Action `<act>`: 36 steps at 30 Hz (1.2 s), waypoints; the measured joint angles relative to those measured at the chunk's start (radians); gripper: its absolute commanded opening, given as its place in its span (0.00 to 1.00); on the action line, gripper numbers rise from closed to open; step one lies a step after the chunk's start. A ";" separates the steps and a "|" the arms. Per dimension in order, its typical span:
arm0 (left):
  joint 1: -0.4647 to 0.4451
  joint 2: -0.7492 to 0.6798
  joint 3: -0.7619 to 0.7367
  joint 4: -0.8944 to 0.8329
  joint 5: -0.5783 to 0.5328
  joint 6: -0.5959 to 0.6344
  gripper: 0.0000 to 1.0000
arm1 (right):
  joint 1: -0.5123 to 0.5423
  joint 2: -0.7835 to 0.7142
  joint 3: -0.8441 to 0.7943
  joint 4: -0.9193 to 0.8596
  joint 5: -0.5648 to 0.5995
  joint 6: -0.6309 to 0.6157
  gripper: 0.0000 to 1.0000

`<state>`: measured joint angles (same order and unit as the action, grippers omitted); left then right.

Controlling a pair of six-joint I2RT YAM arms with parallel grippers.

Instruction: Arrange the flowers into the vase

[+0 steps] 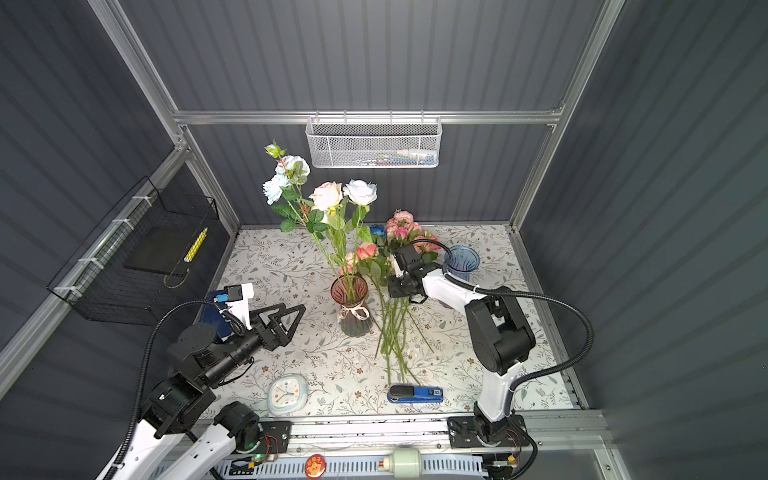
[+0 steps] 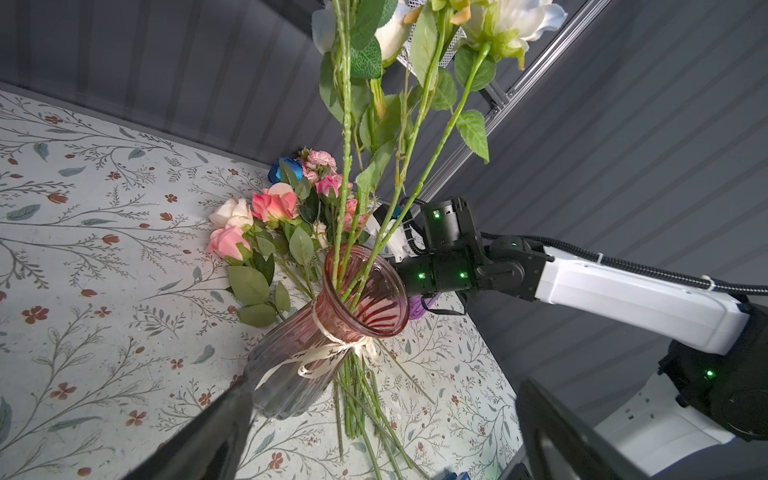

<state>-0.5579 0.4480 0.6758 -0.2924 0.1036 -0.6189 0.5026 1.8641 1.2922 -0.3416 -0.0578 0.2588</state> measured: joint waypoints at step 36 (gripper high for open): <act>0.000 0.027 0.000 0.000 -0.001 0.000 1.00 | 0.000 0.224 0.330 -0.054 0.055 -0.088 0.27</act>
<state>-0.5579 0.4755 0.6758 -0.2928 0.1028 -0.6186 0.5022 2.0884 1.6218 -0.3958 -0.0025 0.1707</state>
